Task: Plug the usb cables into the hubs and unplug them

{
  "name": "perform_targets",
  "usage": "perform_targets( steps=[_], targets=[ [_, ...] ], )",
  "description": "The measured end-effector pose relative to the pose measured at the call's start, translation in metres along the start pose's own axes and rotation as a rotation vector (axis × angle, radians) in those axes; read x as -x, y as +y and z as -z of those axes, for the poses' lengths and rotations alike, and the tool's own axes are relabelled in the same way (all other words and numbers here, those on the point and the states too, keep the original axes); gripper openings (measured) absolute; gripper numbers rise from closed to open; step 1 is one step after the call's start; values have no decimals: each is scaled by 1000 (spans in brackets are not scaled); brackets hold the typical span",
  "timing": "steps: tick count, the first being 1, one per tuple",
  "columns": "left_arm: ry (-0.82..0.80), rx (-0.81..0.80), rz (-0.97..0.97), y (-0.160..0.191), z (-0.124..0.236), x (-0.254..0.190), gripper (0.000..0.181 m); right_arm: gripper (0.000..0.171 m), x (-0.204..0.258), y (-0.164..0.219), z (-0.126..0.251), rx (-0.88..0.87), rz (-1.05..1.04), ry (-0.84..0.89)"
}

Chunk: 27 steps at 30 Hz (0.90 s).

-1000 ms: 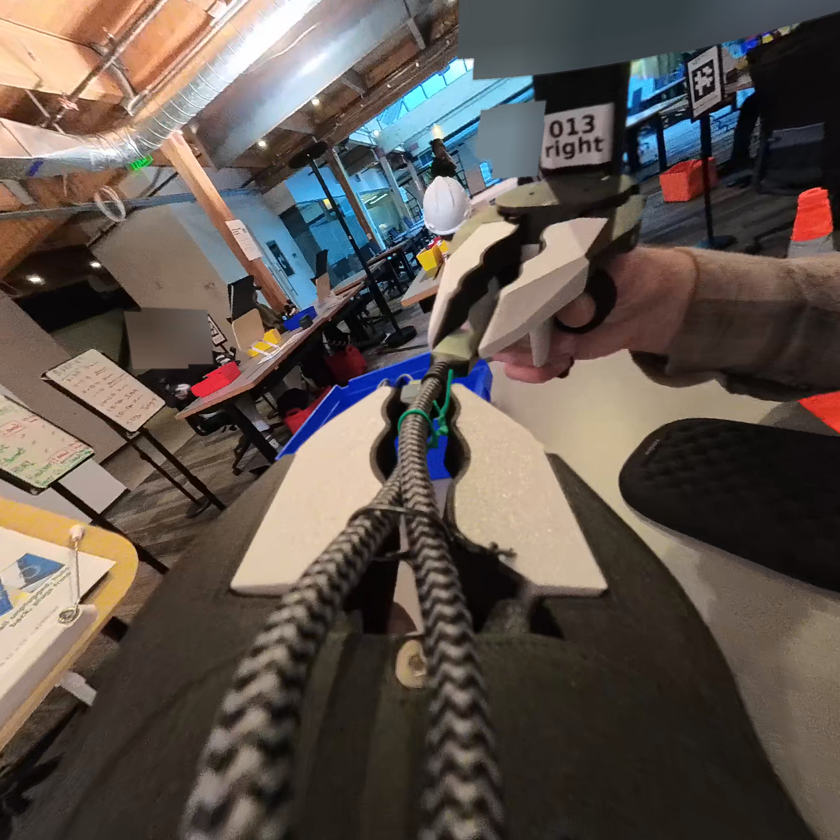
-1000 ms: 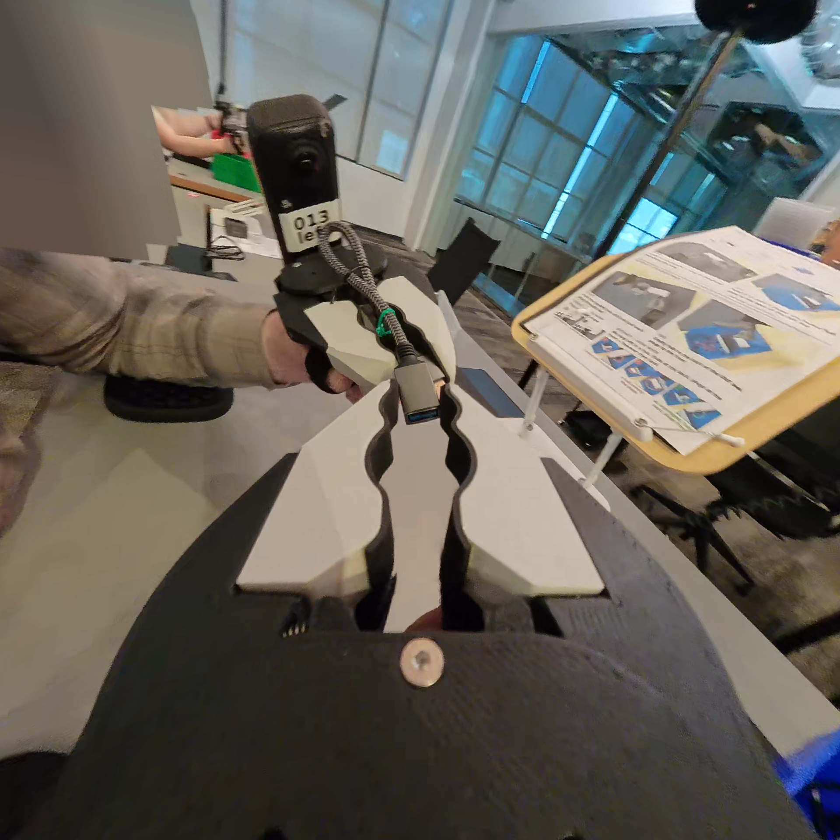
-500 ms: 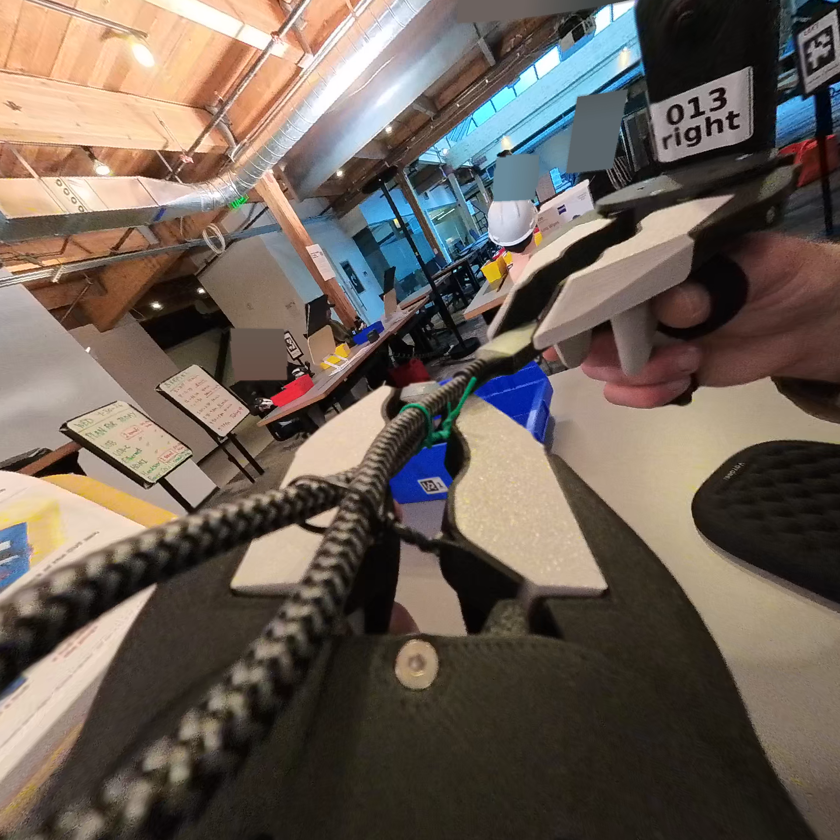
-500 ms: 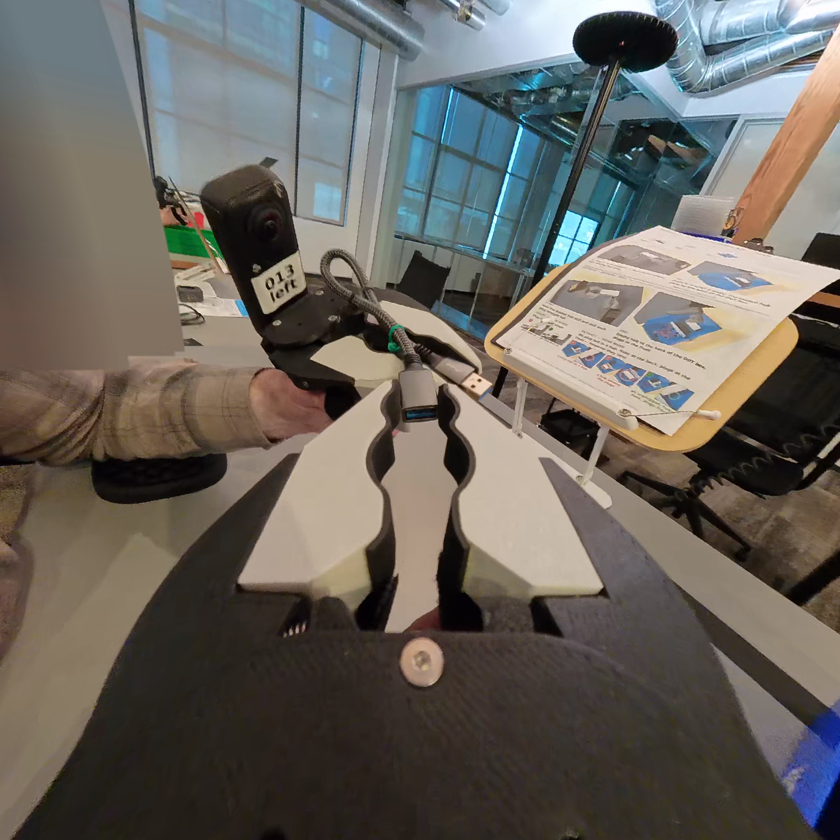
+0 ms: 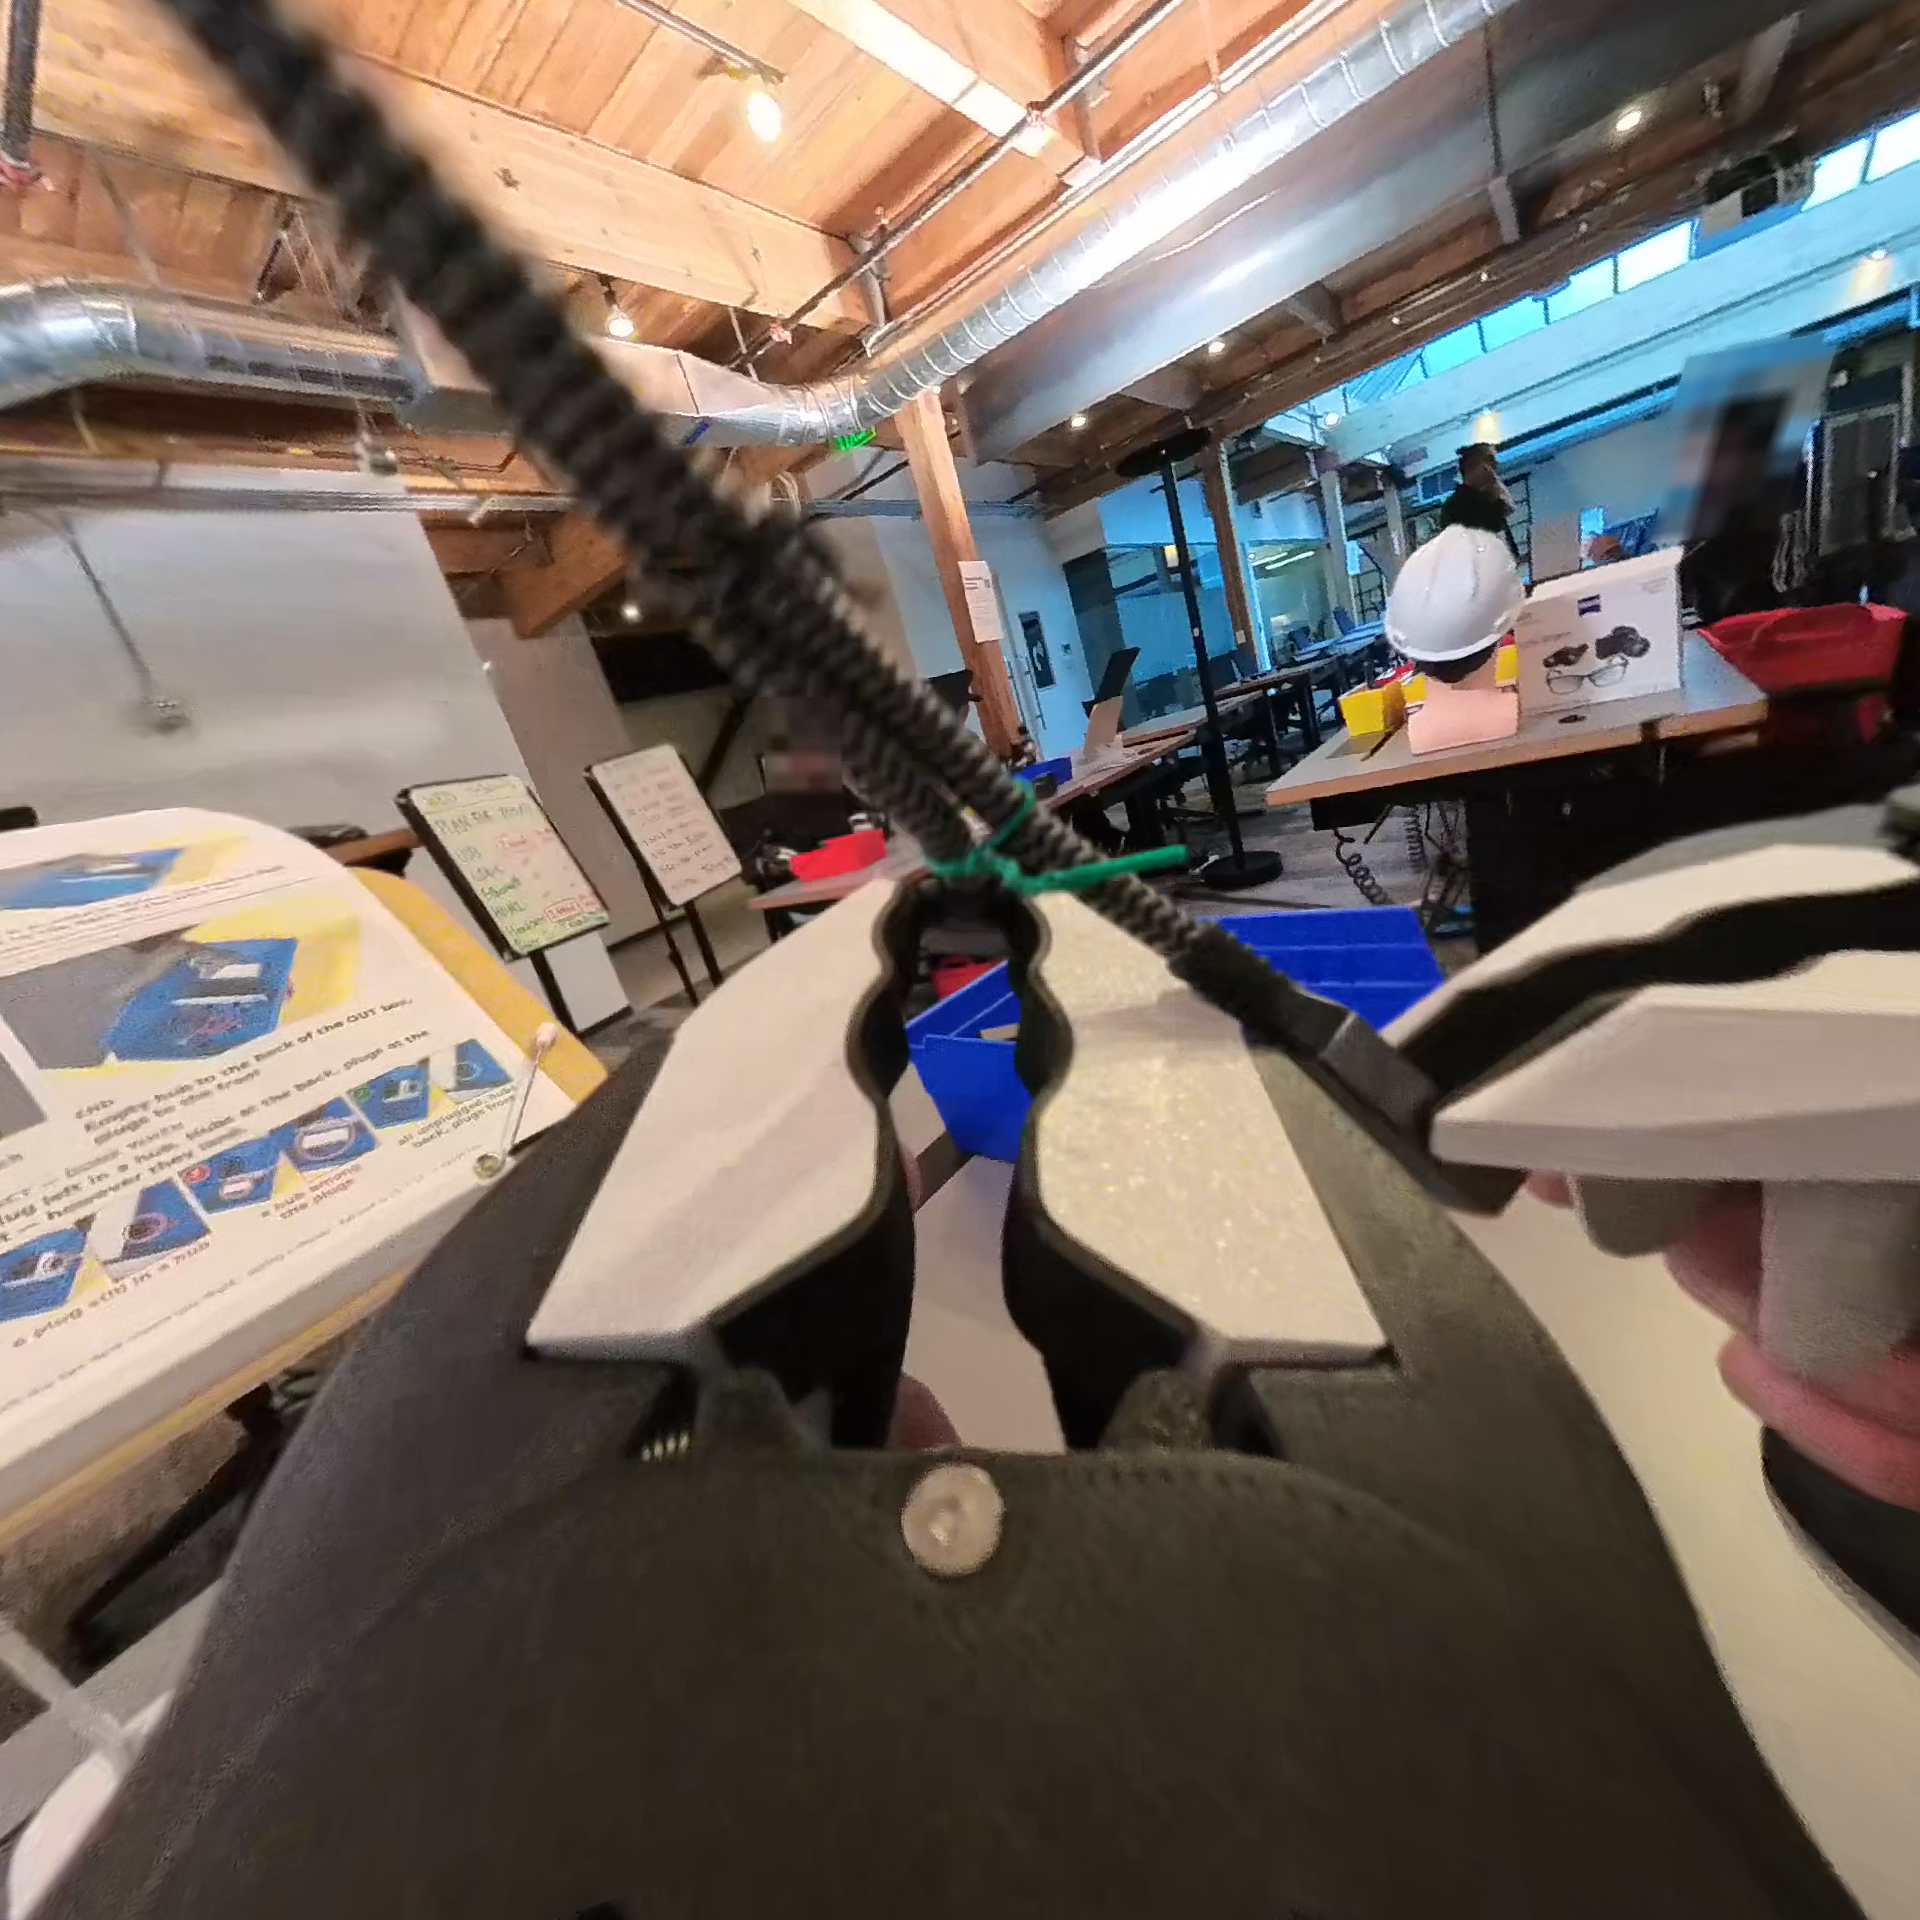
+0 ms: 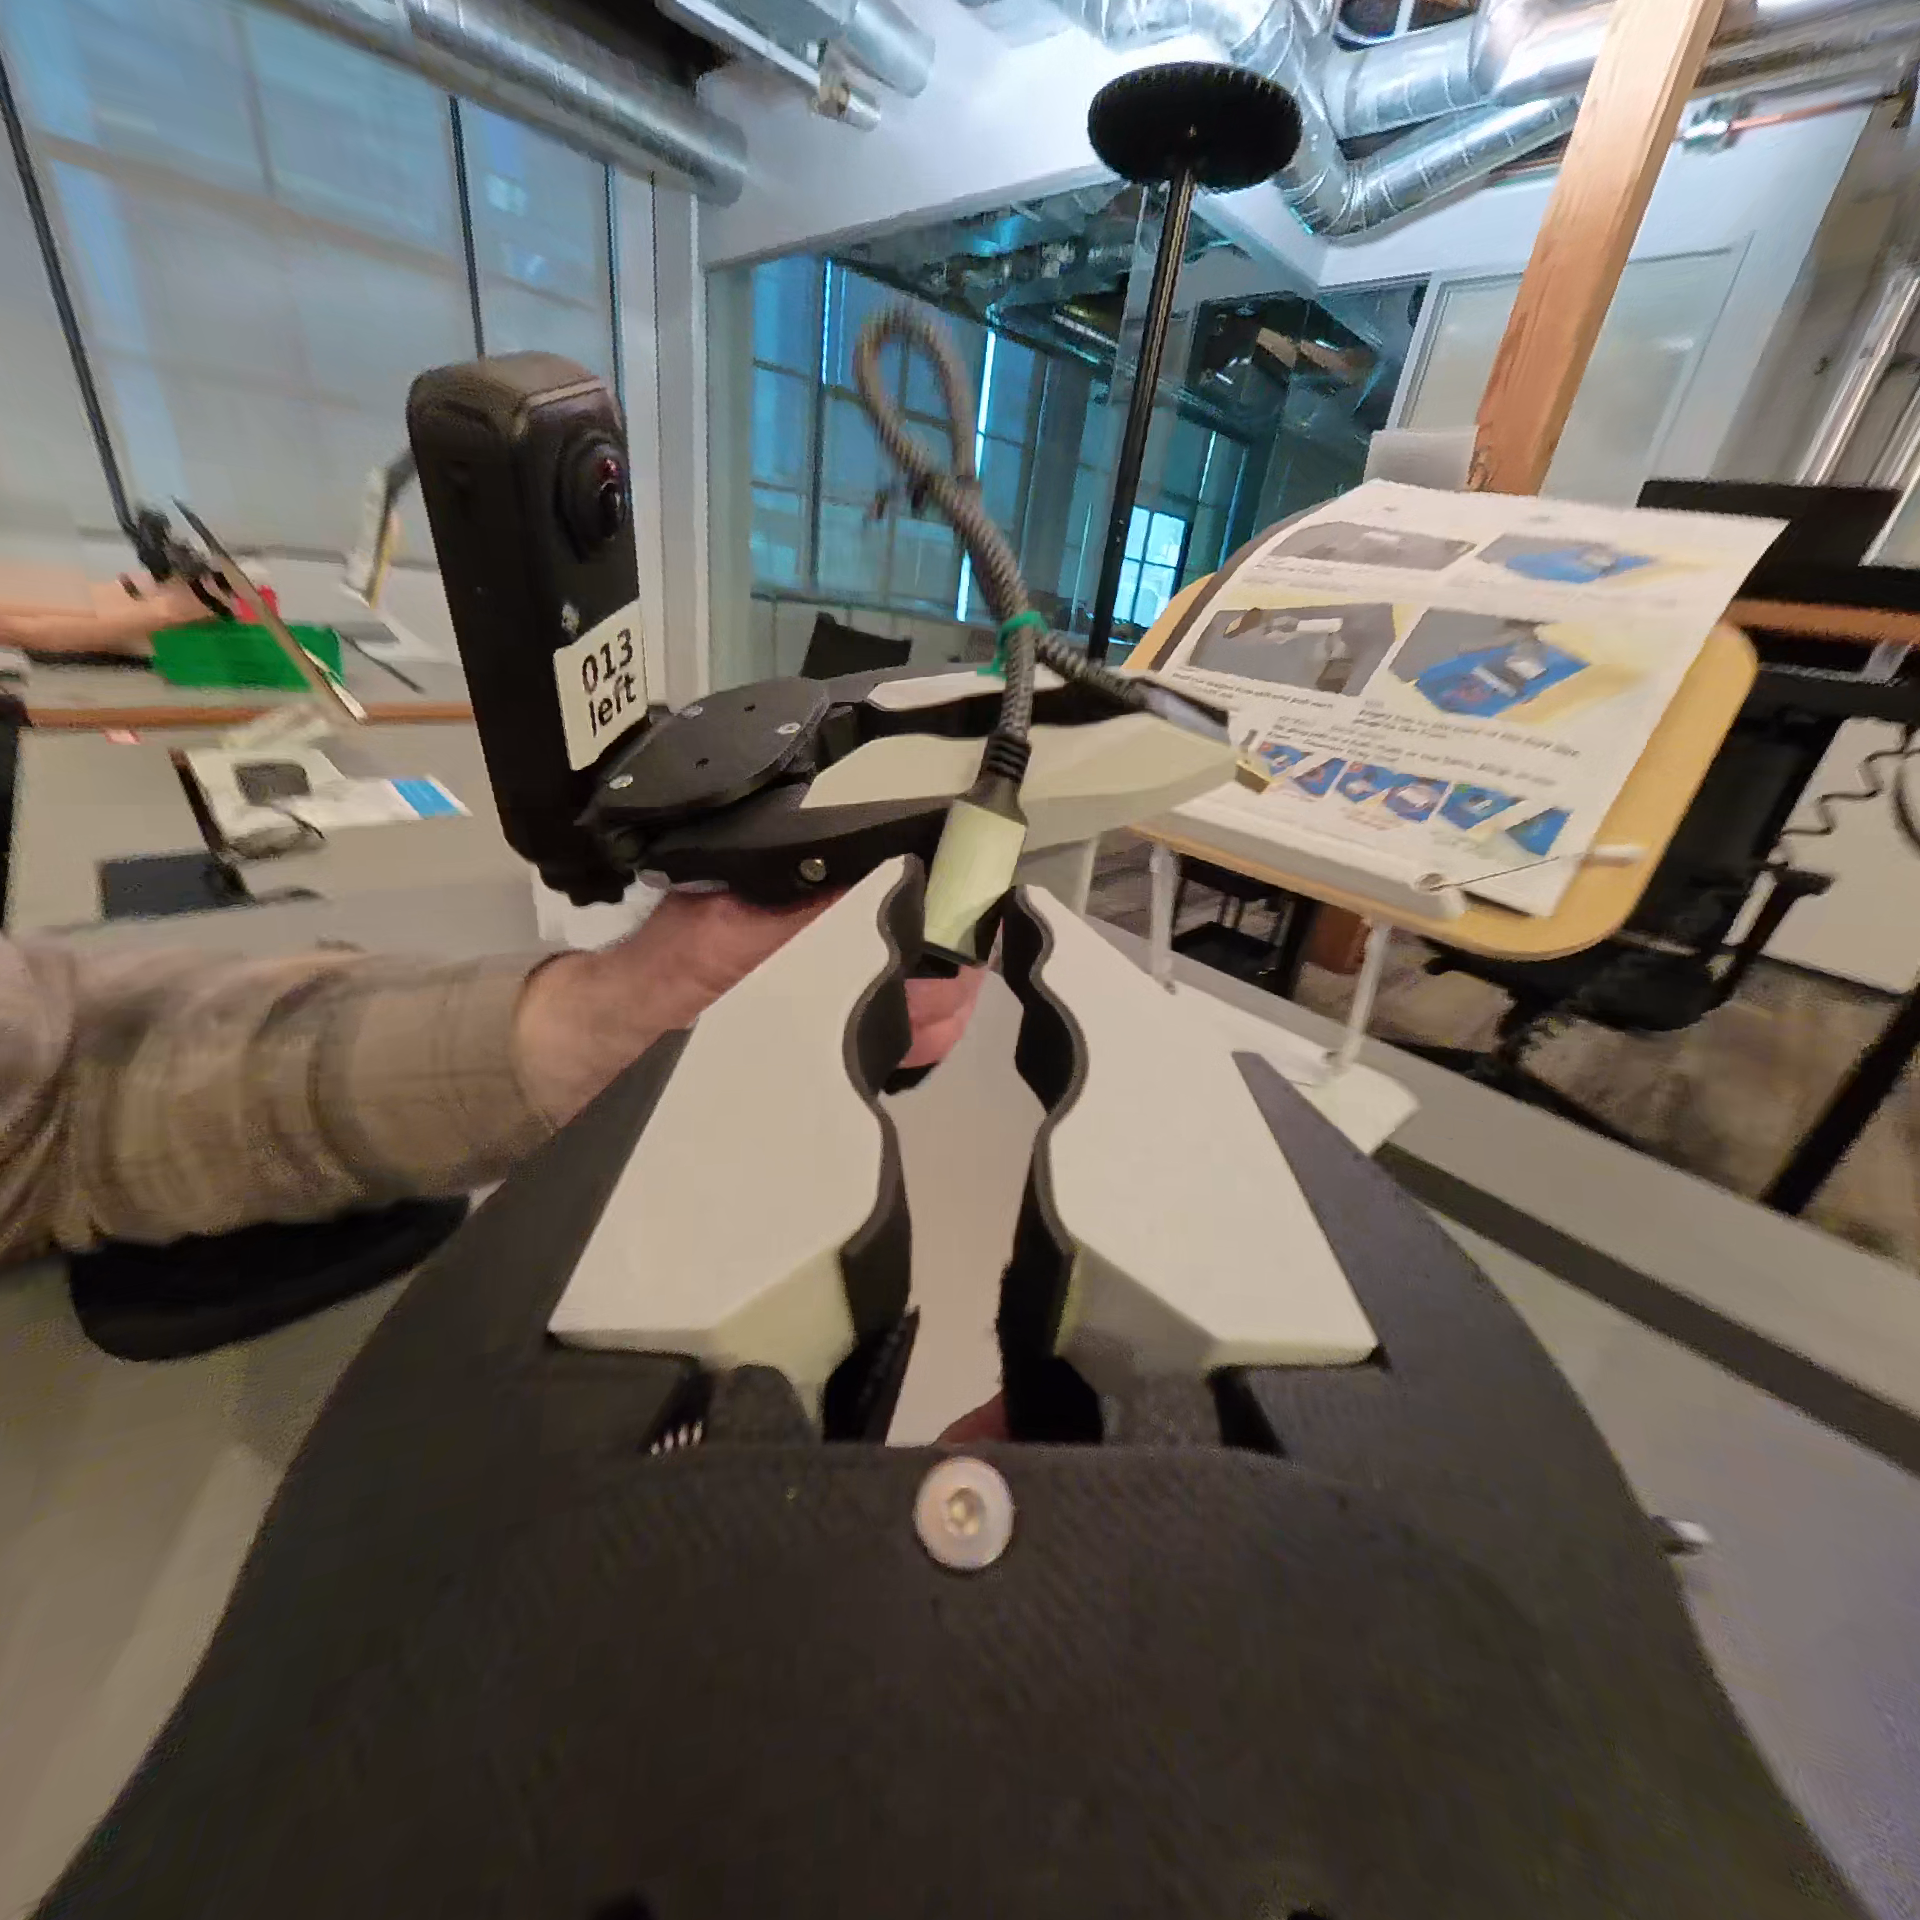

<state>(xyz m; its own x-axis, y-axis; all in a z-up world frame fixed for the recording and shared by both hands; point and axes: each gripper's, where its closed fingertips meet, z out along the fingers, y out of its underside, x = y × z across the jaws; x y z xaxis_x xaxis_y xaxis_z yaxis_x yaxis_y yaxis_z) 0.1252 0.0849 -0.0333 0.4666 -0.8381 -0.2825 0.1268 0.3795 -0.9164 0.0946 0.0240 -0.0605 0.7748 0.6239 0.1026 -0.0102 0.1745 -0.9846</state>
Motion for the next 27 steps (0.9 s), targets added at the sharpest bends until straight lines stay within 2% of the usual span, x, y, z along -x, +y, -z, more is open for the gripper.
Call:
perform_targets(
  steps=[3, 8, 17, 19, 21, 22, 25, 27],
  targets=[
    [-18, -4, 40, 7, 0, 8, 17, 12, -5, 2, -7, 3, -48, 7],
    [2, -55, 18, 0, 2, 13, 17, 14, -14, -4, -12, 55, 105, 46],
    [85, -175, -11, -21, 13, 16, 17, 40, -22, -44, -2, 1, 207, -5],
    [188, -204, 20, -30, 16, 4, 16, 39, -34, -49, 0, 16, 307, 22],
    [251, -221, 129, -39, 19, 0, 17, 29, -41, -52, 1, 18, 423, -8],
    [305, -219, 215, -43, 19, -4, 17, 23, -46, -53, 0, 12, 541, 19],
    [416, -217, 396, -51, 21, -15, 17, 23, -37, -50, -8, 43, 964, 86],
    [486, -226, 486, -53, 22, -25, 17, 28, -29, -45, -17, 61, 1118, 96]
  ],
)
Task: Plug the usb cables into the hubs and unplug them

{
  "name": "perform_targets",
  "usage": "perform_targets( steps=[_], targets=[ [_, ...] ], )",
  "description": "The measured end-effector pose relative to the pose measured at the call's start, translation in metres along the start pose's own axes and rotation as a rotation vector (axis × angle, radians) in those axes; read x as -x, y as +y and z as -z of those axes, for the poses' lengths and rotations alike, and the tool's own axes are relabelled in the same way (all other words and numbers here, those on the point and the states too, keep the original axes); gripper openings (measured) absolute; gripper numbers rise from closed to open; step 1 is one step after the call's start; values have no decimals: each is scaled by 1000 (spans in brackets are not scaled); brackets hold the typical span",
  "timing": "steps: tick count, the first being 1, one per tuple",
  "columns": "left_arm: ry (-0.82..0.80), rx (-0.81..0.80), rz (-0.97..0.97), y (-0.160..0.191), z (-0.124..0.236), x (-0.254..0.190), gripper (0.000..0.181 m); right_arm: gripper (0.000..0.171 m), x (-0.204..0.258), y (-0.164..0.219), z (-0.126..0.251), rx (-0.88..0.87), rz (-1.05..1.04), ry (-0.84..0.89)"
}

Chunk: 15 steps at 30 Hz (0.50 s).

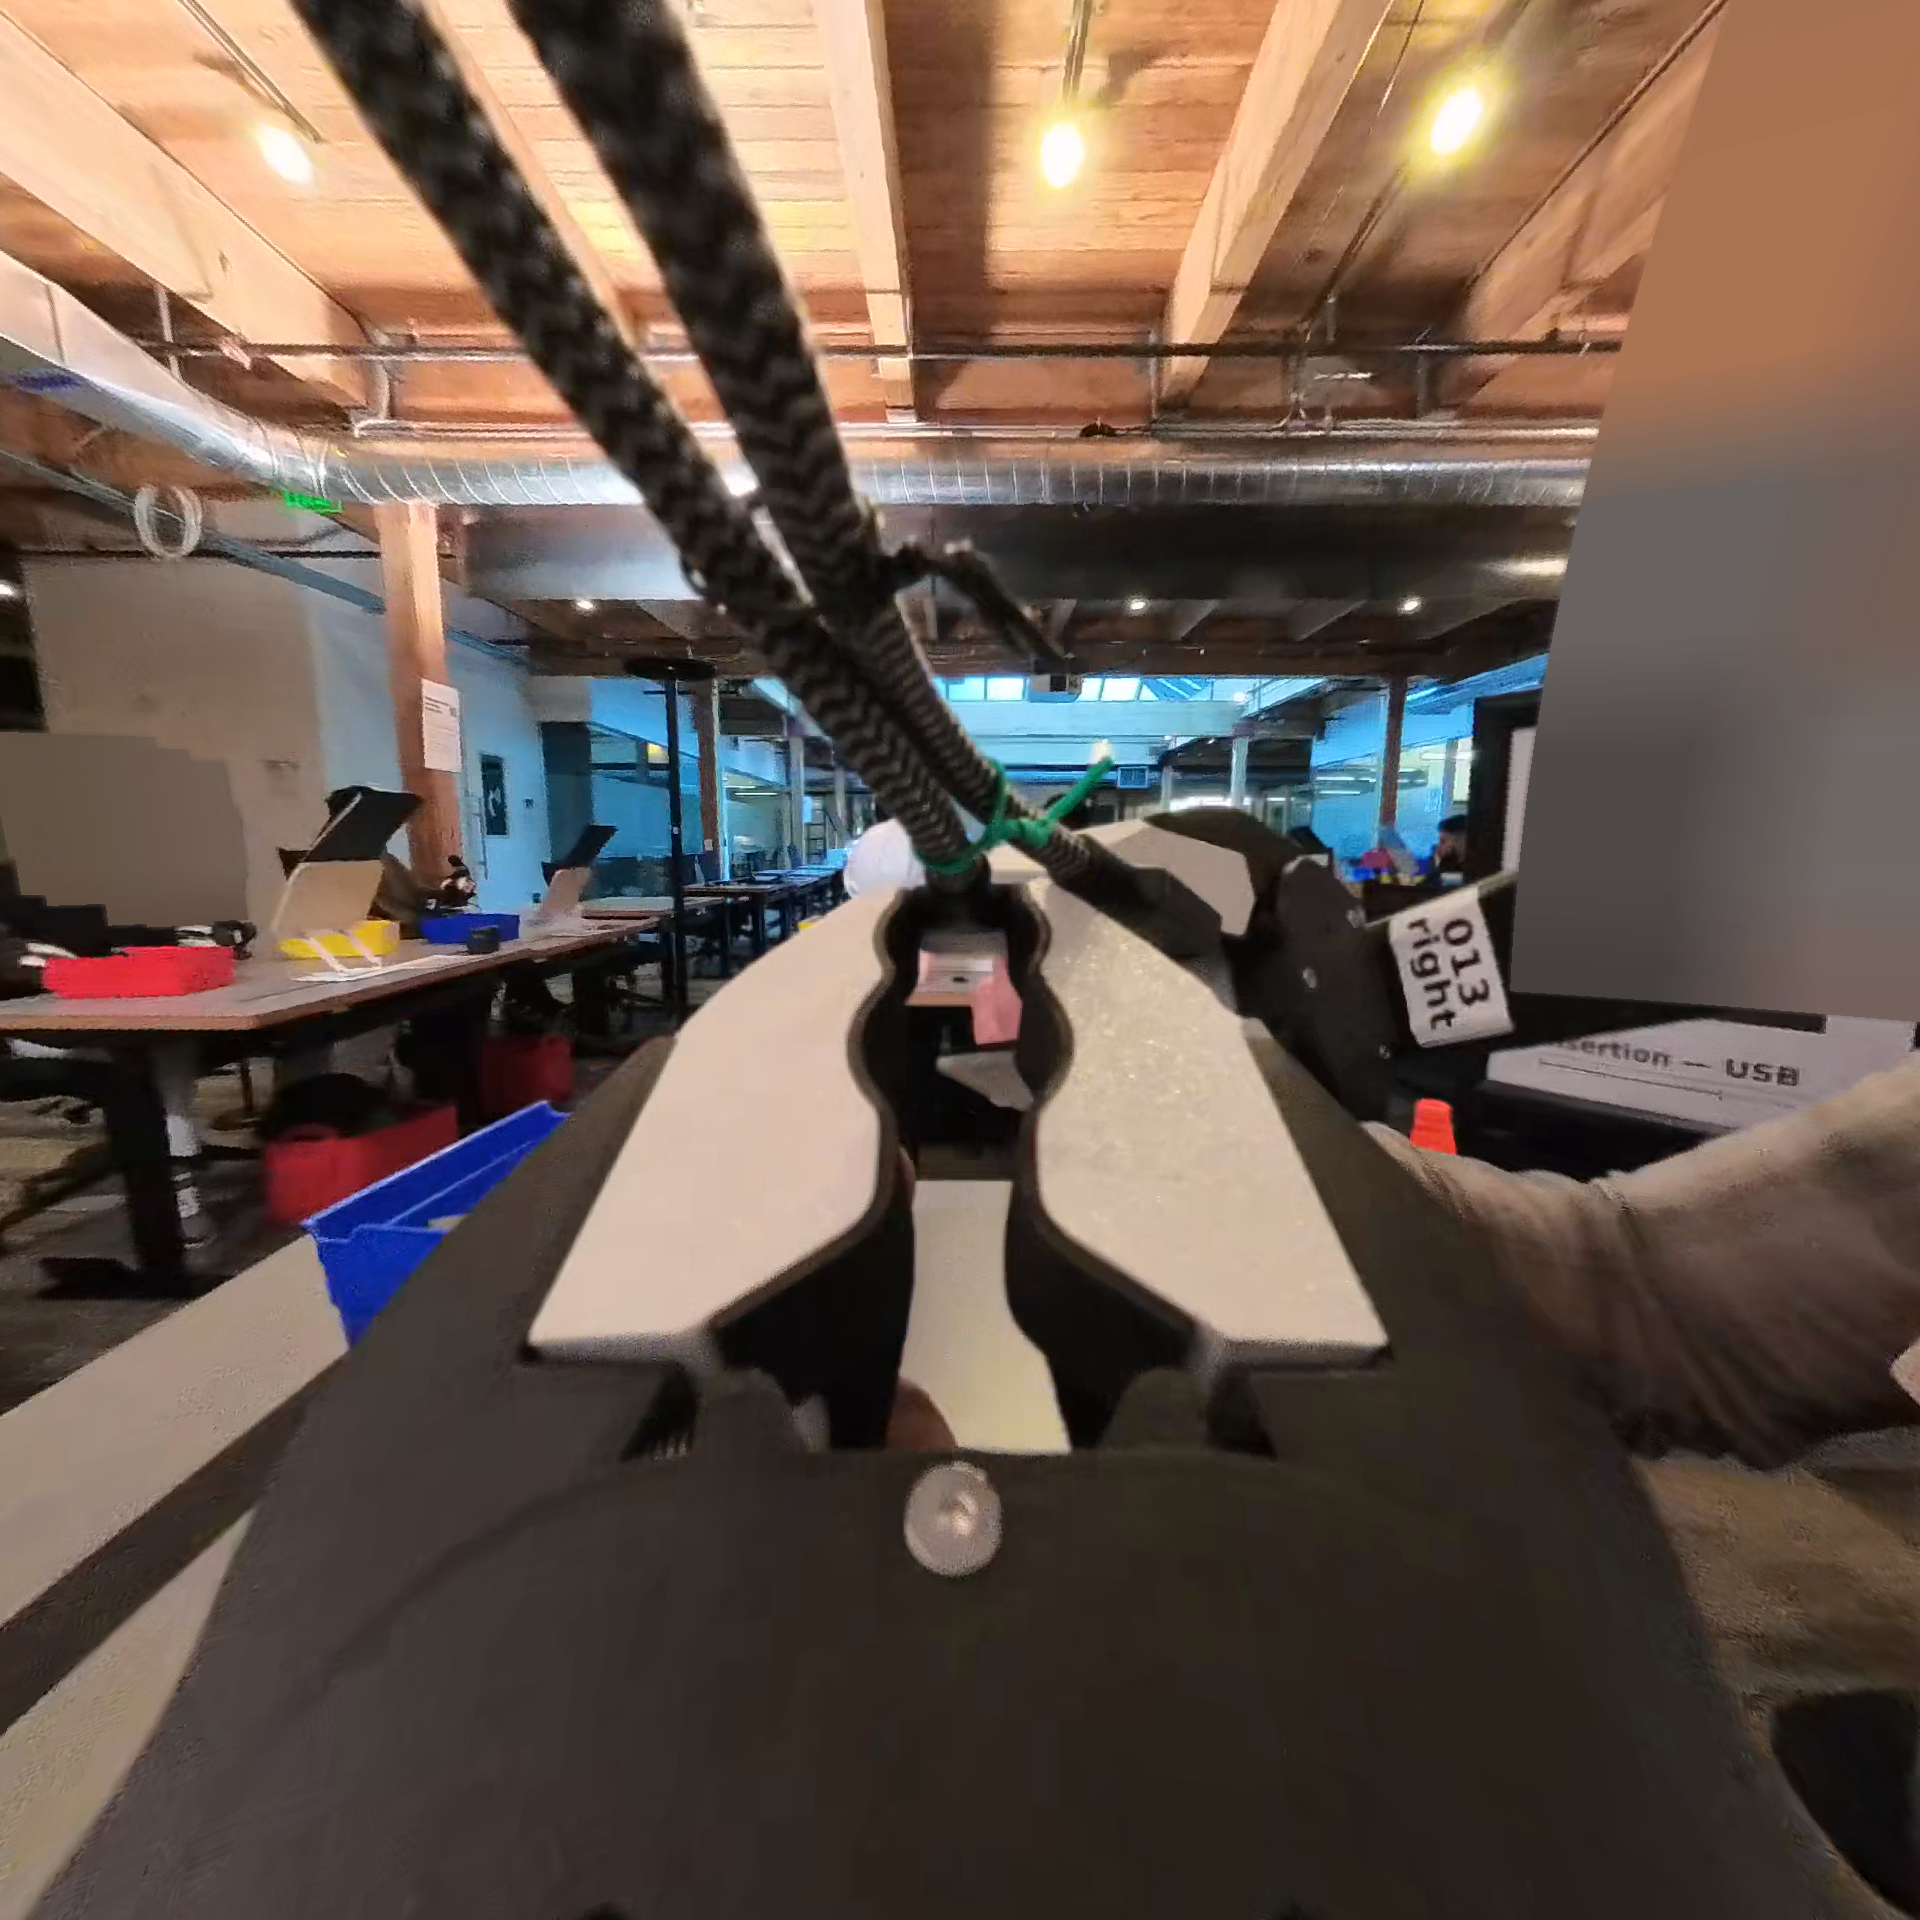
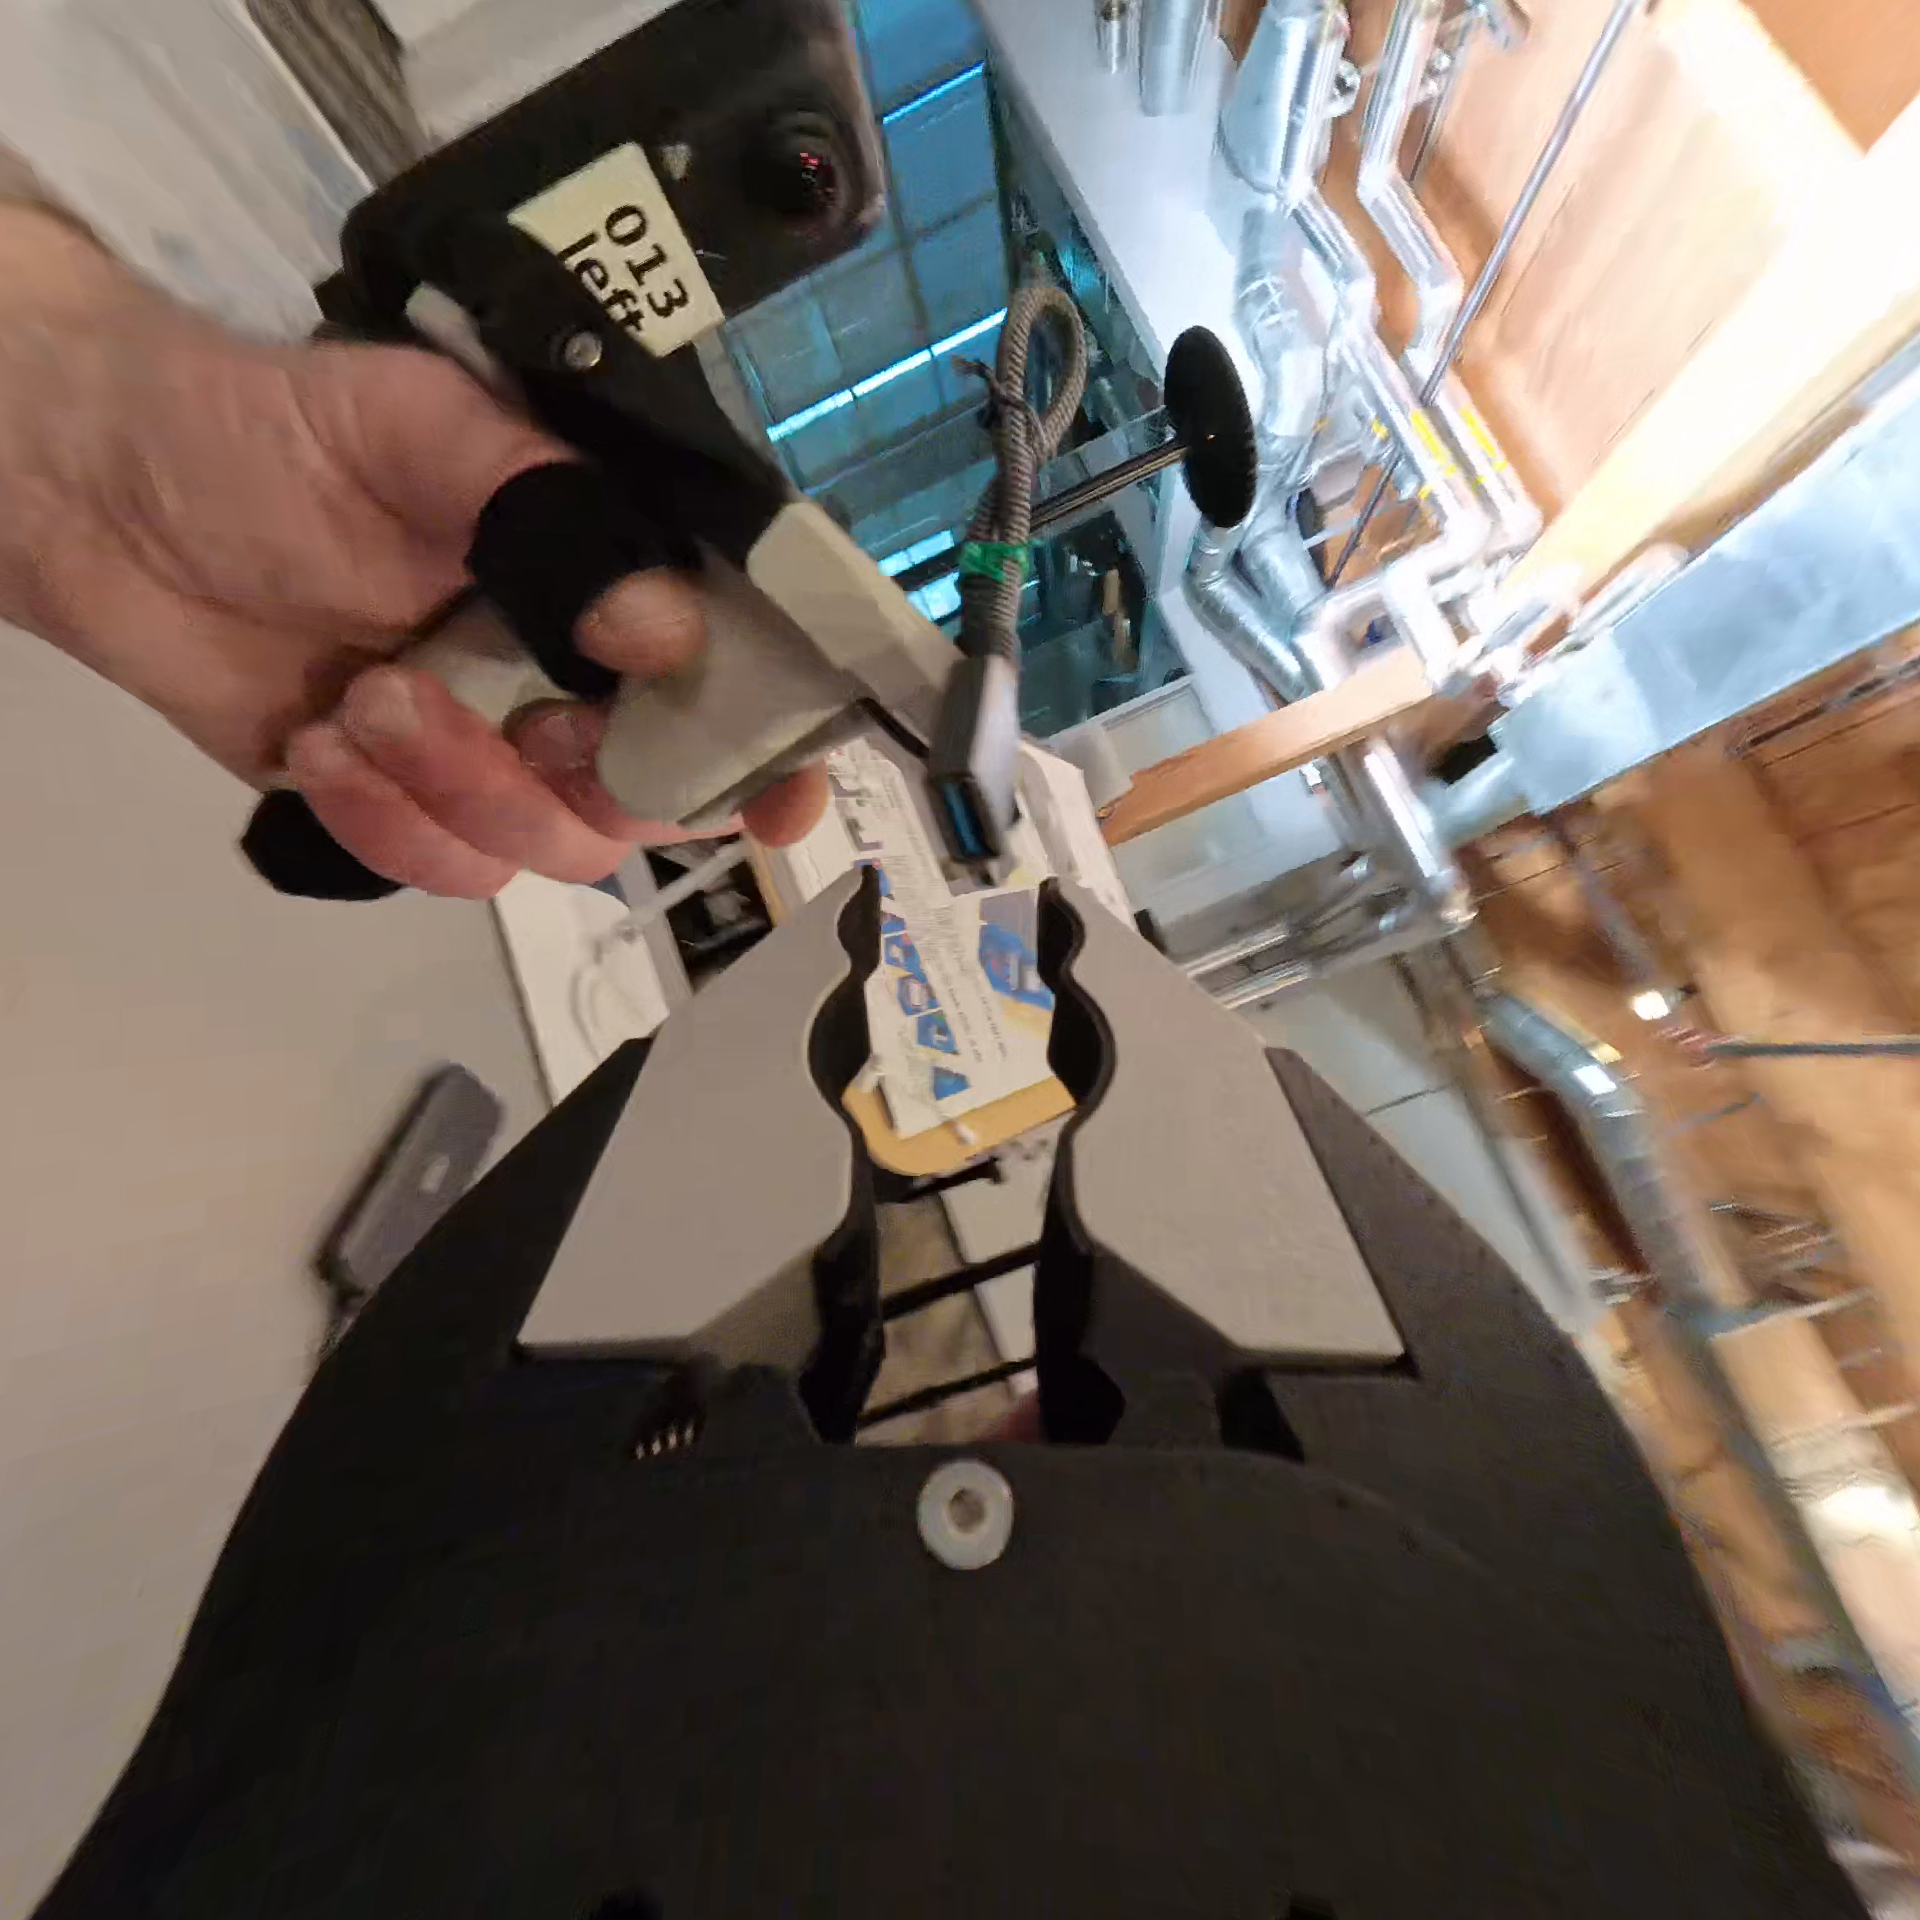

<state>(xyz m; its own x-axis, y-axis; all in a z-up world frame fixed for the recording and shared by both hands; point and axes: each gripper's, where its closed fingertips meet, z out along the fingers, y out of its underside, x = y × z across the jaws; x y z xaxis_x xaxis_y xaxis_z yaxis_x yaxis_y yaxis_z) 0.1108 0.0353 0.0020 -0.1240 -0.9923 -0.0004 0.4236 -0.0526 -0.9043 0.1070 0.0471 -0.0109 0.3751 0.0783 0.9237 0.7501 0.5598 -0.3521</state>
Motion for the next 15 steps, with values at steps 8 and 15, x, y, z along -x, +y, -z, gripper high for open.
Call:
perform_targets(
  steps=[8, 15],
  targets=[
    [50, 67, 43, 12, -6, -8, 17, 5, -4, -3, 2, 19, 237, 61],
    [65, 142, 3, 18, -8, -11, 21, 5, -5, -1, 12, 26, 414, -37]
  ],
)
